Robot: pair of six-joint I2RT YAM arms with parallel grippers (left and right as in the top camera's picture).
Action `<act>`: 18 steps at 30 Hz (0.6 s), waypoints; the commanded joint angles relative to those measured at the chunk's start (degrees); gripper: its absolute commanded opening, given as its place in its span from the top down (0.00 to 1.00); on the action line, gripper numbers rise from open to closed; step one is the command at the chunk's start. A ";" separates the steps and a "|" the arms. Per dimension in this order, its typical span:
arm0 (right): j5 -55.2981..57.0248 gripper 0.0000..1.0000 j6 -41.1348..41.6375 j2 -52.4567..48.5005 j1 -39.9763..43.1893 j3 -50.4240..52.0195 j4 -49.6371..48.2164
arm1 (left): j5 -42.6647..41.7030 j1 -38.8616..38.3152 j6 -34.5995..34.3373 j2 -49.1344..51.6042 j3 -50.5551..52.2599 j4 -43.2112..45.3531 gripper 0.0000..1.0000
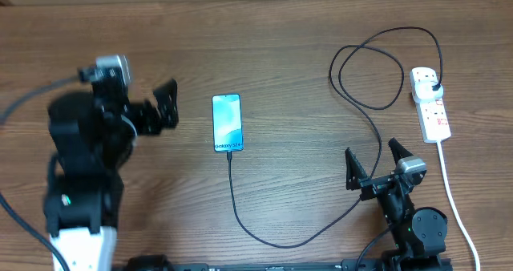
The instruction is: Plug charger to phone and switch on socket
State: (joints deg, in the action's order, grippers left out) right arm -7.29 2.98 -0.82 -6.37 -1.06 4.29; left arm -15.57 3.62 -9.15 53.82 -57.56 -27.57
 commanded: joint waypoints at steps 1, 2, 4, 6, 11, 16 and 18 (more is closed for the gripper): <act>-0.31 0.00 -0.07 0.66 0.35 0.61 -0.26 | 0.11 -0.28 5.40 -9.11 12.68 9.07 0.00; -0.31 0.00 -0.07 0.66 0.35 0.61 -0.26 | 0.09 -0.28 6.16 -11.17 15.80 11.85 0.00; -0.31 0.00 -0.07 0.66 0.35 0.61 -0.26 | 0.11 -0.28 7.63 -14.93 21.64 17.16 0.00; -0.31 0.00 -0.07 0.66 0.35 0.61 -0.26 | 0.13 -0.28 9.01 -18.16 26.73 22.12 0.00; -0.31 0.00 -0.07 0.66 0.35 0.61 -0.26 | 2.36 -0.28 10.34 -27.10 38.93 30.84 0.00; -0.31 0.00 -0.07 0.66 0.35 0.61 -0.26 | 4.22 -0.33 10.78 -33.88 46.51 33.07 0.00; -0.31 0.00 -0.07 0.66 0.35 0.61 -0.26 | 4.17 -0.35 12.07 -36.59 49.09 34.07 0.00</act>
State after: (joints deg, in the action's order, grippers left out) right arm -7.29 2.98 -0.84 -6.37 -1.06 4.29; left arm -13.06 3.62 0.12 21.17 -12.10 5.23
